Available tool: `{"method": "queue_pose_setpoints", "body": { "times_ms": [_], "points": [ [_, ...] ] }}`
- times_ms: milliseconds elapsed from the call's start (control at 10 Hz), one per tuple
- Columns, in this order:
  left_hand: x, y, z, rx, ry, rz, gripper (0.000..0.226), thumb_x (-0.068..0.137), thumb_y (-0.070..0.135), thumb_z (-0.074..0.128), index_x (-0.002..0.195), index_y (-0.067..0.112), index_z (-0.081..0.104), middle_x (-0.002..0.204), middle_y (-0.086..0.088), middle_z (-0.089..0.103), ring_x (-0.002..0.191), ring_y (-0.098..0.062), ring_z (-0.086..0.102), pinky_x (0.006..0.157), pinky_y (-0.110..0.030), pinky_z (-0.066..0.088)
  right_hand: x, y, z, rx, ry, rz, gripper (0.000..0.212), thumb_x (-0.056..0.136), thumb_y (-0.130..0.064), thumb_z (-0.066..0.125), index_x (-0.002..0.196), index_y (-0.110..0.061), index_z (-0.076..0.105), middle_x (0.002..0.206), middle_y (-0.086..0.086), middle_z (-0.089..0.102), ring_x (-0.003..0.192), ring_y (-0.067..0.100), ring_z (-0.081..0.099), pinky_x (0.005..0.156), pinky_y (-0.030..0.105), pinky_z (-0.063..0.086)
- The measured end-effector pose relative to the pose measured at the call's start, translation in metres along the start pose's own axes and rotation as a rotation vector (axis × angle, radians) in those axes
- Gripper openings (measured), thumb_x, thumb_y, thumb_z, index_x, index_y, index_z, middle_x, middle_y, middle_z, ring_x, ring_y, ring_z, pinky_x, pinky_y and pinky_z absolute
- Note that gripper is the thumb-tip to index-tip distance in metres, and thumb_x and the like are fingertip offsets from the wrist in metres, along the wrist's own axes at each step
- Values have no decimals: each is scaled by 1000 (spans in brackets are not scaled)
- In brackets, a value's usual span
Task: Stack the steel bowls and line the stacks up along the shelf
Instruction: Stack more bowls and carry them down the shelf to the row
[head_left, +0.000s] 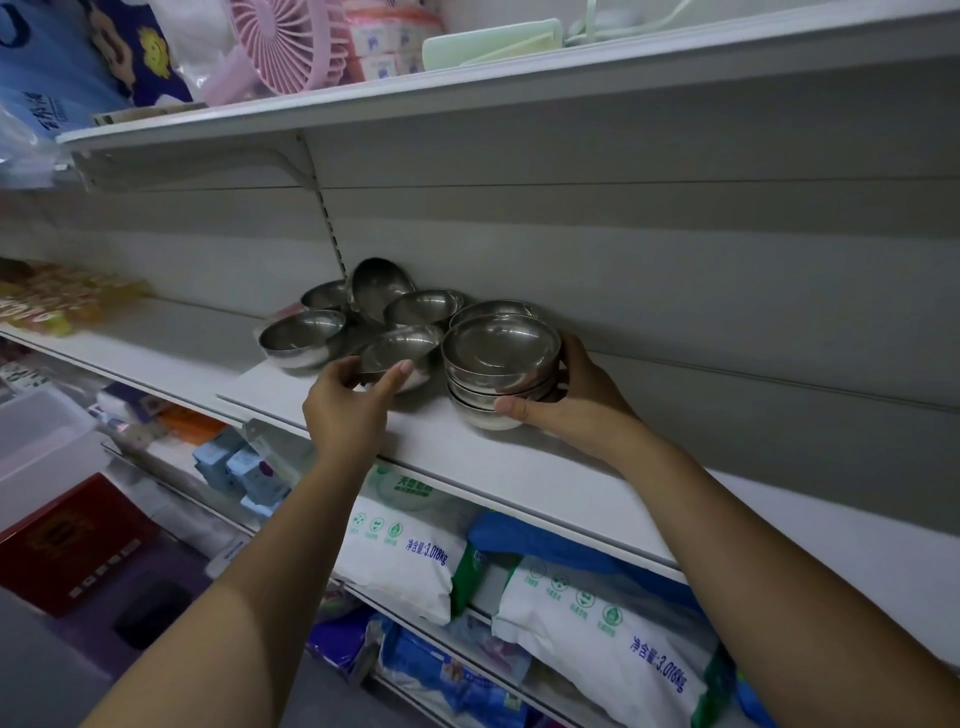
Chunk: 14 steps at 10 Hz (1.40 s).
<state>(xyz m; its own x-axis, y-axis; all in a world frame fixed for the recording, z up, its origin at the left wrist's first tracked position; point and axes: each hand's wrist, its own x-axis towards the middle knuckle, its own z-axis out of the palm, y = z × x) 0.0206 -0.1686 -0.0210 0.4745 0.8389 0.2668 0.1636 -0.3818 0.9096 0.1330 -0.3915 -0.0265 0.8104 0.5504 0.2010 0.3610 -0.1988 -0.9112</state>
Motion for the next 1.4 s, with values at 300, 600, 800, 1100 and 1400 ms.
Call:
{"method": "queue_pose_setpoints", "body": {
  "times_ms": [300, 600, 800, 1100, 1400],
  "points": [
    [-17, 48, -7, -319, -91, 123, 59, 79, 41, 83, 129, 16, 63, 117, 5, 70, 109, -3, 65, 86, -11, 49, -1, 1, -2, 14, 5, 25, 107, 51, -57, 95, 141, -39, 40, 133, -16, 61, 114, 4, 62, 102, 34, 53],
    [-28, 61, 16, -349, -413, 211, 44, 74, 31, 88, 113, 23, 71, 107, 3, 77, 104, -10, 72, 94, -29, 56, -3, 2, -7, 49, 33, 31, 102, 50, -51, 98, 137, -41, 45, 129, -15, 63, 111, 4, 65, 98, 33, 56],
    [-30, 64, 45, -361, -505, 178, 32, 81, 21, 84, 109, 29, 69, 105, 5, 77, 105, -8, 71, 102, -35, 53, -4, 4, -24, 60, 105, 15, 98, 55, -48, 98, 138, -33, 48, 126, -16, 64, 114, 5, 64, 97, 29, 55],
    [-26, 46, 80, -415, -268, 29, 35, 94, 24, 70, 127, 23, 58, 110, 4, 72, 104, -9, 68, 85, -17, 48, 0, 13, -39, 79, 285, -25, 79, 61, -31, 97, 122, -39, 48, 108, -25, 63, 95, -22, 59, 74, 3, 47],
    [-5, 26, 107, -107, -301, 118, 57, 90, 25, 74, 141, 12, 53, 141, -8, 59, 129, -25, 57, 105, -32, 46, 17, 31, -32, 29, 450, -45, 96, 61, -35, 97, 140, -21, 45, 123, -13, 57, 107, 0, 56, 75, -5, 39]
  ]
}}
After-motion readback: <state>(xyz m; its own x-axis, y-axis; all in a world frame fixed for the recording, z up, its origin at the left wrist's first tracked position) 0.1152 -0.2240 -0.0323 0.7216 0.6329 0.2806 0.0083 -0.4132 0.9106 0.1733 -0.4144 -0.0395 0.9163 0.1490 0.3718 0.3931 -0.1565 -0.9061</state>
